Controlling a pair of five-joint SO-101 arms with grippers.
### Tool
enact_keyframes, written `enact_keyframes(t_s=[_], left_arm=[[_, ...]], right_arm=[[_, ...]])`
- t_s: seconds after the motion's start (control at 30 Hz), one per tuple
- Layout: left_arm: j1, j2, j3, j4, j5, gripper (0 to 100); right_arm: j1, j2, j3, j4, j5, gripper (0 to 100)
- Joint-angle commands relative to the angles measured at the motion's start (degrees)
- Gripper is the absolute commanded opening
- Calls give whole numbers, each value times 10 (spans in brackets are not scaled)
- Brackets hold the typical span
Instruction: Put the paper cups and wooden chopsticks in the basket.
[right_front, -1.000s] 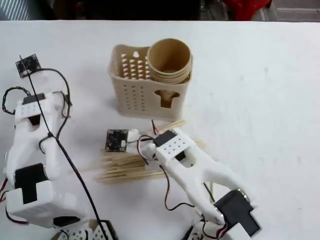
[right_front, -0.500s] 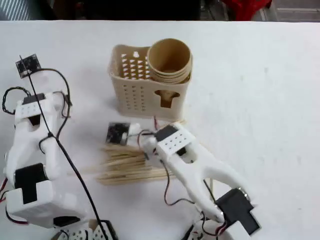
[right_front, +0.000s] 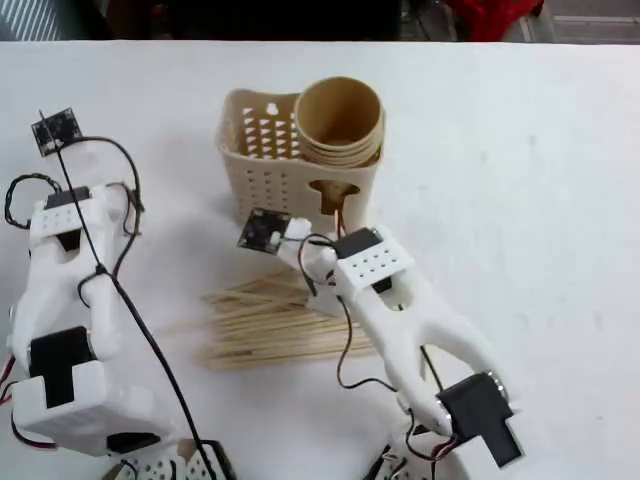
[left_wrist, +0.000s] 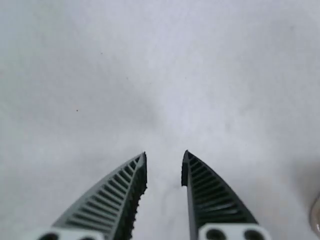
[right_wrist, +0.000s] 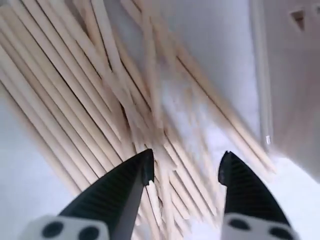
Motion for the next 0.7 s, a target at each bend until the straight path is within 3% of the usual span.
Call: enact_keyframes(t_s=[0.0, 0.33, 0.67], left_arm=[[4, -4, 0, -10, 4, 133], [4, -4, 0, -8, 4, 133], [4, -4, 0, -6, 4, 133]], right_arm=[[1, -7, -21, 3, -3, 228], [-105, -2, 0, -56, 3, 216], [-111, 31, 15, -103, 2, 190]])
